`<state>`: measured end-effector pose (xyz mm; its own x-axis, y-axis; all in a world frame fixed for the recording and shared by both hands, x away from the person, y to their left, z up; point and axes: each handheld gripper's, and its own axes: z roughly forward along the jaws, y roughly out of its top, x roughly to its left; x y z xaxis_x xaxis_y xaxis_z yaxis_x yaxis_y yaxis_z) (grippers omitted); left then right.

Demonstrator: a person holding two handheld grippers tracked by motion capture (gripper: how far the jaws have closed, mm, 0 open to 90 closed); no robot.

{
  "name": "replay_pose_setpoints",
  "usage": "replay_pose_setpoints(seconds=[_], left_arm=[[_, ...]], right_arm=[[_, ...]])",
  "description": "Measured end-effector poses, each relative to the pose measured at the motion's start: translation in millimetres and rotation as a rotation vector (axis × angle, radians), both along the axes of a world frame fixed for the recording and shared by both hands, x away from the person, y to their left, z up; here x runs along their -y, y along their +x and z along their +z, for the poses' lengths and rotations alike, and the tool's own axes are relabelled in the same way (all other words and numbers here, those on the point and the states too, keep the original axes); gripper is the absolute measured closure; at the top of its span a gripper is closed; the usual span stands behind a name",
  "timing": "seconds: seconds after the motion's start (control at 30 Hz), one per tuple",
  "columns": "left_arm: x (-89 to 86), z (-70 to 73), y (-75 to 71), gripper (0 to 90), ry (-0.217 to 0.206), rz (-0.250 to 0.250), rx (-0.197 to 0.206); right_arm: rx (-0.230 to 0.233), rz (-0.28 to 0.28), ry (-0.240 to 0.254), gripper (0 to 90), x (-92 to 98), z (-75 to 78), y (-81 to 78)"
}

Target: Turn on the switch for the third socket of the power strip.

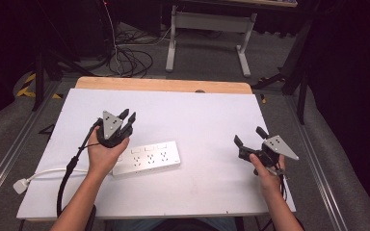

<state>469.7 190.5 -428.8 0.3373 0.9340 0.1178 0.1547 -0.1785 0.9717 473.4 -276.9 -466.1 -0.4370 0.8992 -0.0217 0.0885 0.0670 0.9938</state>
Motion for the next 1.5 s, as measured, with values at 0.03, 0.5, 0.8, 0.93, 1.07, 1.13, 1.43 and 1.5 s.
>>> replay_pose_setpoints(seconds=[0.03, 0.5, 0.8, 0.93, 1.07, 1.13, 1.43, 1.5], left_arm=[[-0.8, 0.0, -0.2, 68.0, 0.001, 0.003, 0.003], [-11.7, 2.8, -3.6, 58.7, -0.031, 0.063, 0.037], [-12.8, 2.7, -4.4, 50.7, -0.024, 0.079, 0.053], [-14.1, 2.6, -4.2, 47.0, -0.031, 0.092, 0.056], [-17.3, 3.2, -6.0, 44.2, -0.035, 0.108, 0.062], [-18.5, 3.8, -6.1, 42.2, -0.044, 0.119, 0.065], [-18.3, 4.7, -6.2, 16.2, -0.052, 0.152, 0.068], [-18.4, 4.7, -6.4, 6.8, -0.059, 0.165, 0.072]], right_arm=[[0.0, 0.0, 0.0, 7.1, 0.0, 0.0, 0.1], [0.0, 0.0, 0.002, 7.1, 0.0, 0.2, -0.5], [0.0, 0.002, 0.0, 7.1, -0.3, -0.1, -0.4], [-0.002, -0.001, 0.003, 6.9, 0.1, -0.2, -0.7], [-0.002, -0.001, 0.003, 6.9, 0.1, -0.3, -0.7], [-0.002, -0.001, 0.004, 6.9, 0.1, -0.4, -0.6], [-0.001, -0.003, 0.004, 6.9, 0.5, -0.3, -0.6], [-0.002, -0.003, 0.005, 6.9, 0.7, -0.3, -0.6]])
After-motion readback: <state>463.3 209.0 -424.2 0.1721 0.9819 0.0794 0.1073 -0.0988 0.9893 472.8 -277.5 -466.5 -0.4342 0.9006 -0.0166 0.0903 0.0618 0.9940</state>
